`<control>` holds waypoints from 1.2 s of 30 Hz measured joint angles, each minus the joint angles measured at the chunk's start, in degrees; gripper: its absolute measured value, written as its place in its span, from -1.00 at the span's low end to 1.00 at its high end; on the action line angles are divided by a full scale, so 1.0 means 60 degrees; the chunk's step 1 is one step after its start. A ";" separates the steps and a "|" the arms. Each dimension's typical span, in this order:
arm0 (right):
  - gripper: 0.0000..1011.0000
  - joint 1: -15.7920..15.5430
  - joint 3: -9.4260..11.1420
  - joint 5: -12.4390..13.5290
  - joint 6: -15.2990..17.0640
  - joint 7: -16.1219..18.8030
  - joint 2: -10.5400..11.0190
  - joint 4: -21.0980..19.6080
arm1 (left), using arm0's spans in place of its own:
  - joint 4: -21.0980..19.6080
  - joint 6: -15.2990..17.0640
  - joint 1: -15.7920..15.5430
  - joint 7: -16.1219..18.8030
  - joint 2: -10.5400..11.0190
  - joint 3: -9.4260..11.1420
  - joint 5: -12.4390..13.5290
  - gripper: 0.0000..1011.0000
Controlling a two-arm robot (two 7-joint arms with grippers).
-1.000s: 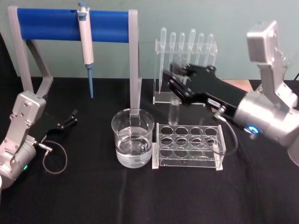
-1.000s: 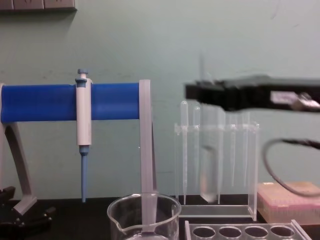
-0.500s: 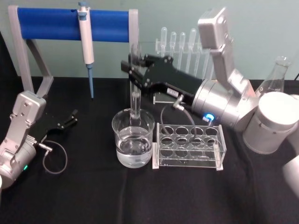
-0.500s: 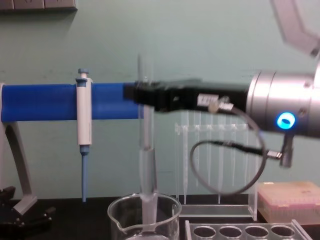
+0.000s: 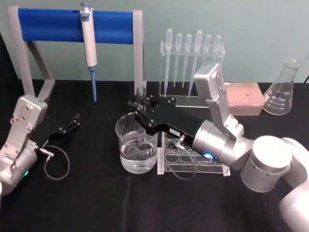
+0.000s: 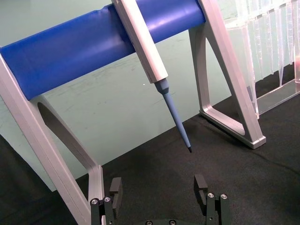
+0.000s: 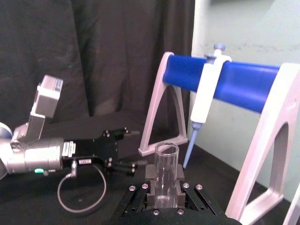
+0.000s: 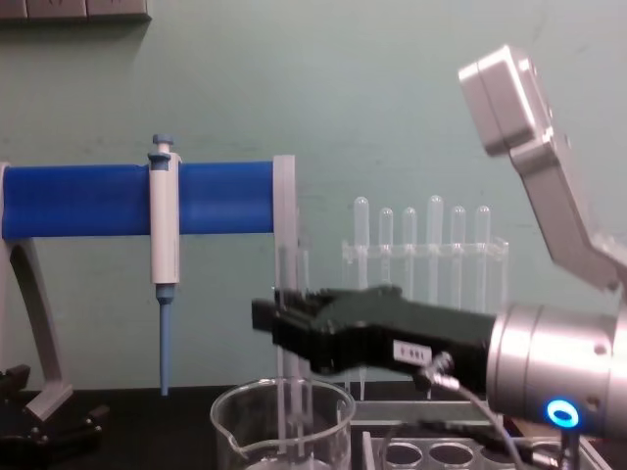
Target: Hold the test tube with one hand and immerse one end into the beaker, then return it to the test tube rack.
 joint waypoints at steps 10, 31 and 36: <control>-0.55 -0.0214 0.0061 -0.0223 -0.0182 0.0147 -0.0145 0.0199 | 0.0000 0.0000 0.0000 0.0000 0.0000 0.0000 0.0000 0.98; -0.55 -0.0231 0.0083 -0.0302 -0.0172 0.0215 -0.0172 0.0190 | 0.0000 0.0000 0.0000 0.0000 0.0000 0.0000 0.0000 0.98; -0.55 -0.0230 0.0078 -0.0298 -0.0173 0.0216 -0.0173 0.0193 | 0.0000 0.0000 0.0000 0.0000 0.0000 0.0000 0.0000 0.98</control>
